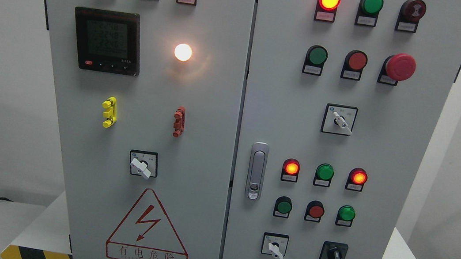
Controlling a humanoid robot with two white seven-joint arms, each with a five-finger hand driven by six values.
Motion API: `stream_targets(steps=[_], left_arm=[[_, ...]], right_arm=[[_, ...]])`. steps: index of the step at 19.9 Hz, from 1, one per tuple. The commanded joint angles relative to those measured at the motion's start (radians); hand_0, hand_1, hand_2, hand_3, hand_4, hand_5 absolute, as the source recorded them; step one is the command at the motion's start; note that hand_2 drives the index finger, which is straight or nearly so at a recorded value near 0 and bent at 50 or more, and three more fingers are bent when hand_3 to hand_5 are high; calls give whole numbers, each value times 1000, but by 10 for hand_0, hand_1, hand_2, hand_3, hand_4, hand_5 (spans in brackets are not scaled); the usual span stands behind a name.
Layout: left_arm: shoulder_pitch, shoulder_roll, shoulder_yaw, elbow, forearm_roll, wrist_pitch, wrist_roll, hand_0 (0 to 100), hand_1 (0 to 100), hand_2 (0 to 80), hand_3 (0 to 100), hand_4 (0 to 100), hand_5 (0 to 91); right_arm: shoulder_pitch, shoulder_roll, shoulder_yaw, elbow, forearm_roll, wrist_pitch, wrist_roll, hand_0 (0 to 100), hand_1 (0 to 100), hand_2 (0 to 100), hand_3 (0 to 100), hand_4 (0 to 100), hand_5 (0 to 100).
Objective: Trip black knob to open circuit
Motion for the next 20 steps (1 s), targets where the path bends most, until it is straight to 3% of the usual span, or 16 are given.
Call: stream_targets(steps=[1,14,20], left_arm=[[0,-1,0,0,-31,-1,1,120,389,0,0,0,0],[0,1,0,0,-31,-1,1,120,389,0,0,0,0],[0,-1,0,0,-31,-1,1,120,389,0,0,0,0]], right_arm=[[-39,-9,-1,6,28,9,-3,433,702,550,871,784,766],[-61,3,91,10,29,33,-15,443,704,549,861,781,766],[-84,9,106,13,31,48,-18,445,706,544,860,780,766]])
